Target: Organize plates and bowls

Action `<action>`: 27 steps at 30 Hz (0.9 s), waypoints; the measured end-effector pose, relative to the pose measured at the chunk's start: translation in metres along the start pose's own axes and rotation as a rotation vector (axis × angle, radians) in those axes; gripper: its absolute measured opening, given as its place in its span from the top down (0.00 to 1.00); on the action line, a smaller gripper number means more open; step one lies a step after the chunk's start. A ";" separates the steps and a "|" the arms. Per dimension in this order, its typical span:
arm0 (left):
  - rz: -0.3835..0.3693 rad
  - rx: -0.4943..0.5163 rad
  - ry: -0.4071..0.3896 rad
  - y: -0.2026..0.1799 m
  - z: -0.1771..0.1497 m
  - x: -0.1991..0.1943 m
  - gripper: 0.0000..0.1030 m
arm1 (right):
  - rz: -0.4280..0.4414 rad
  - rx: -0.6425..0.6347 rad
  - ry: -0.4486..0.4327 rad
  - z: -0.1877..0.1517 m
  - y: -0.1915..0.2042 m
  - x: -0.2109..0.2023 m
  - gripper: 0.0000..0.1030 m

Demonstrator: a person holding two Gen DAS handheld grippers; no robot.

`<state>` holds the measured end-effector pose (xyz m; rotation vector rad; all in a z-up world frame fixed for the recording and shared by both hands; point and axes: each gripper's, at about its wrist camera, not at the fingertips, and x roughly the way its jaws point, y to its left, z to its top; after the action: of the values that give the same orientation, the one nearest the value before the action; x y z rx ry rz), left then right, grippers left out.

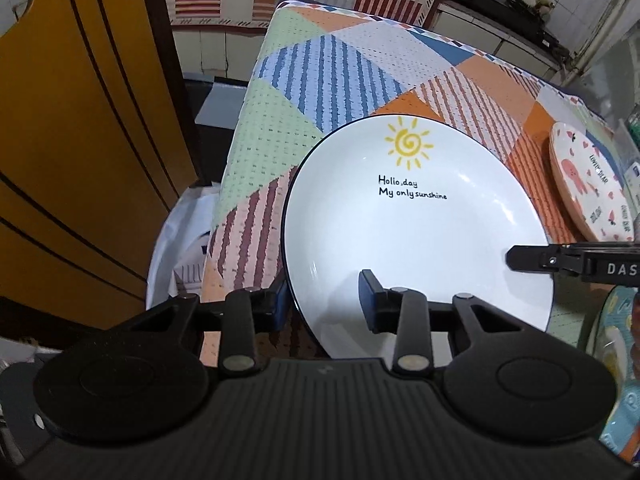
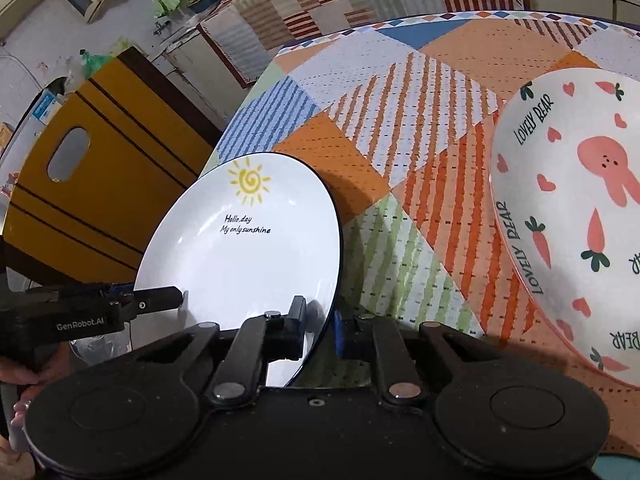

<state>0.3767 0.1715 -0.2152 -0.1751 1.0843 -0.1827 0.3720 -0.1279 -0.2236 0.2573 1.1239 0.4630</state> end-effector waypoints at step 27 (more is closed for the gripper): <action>-0.113 0.189 -0.122 -0.116 -0.054 -0.149 0.67 | 0.000 -0.196 -0.106 -0.044 0.024 -0.189 0.81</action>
<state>0.2536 0.0909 -0.0854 -0.0768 0.9308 -0.3704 0.2600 -0.1992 -0.0804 0.1092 0.9672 0.5497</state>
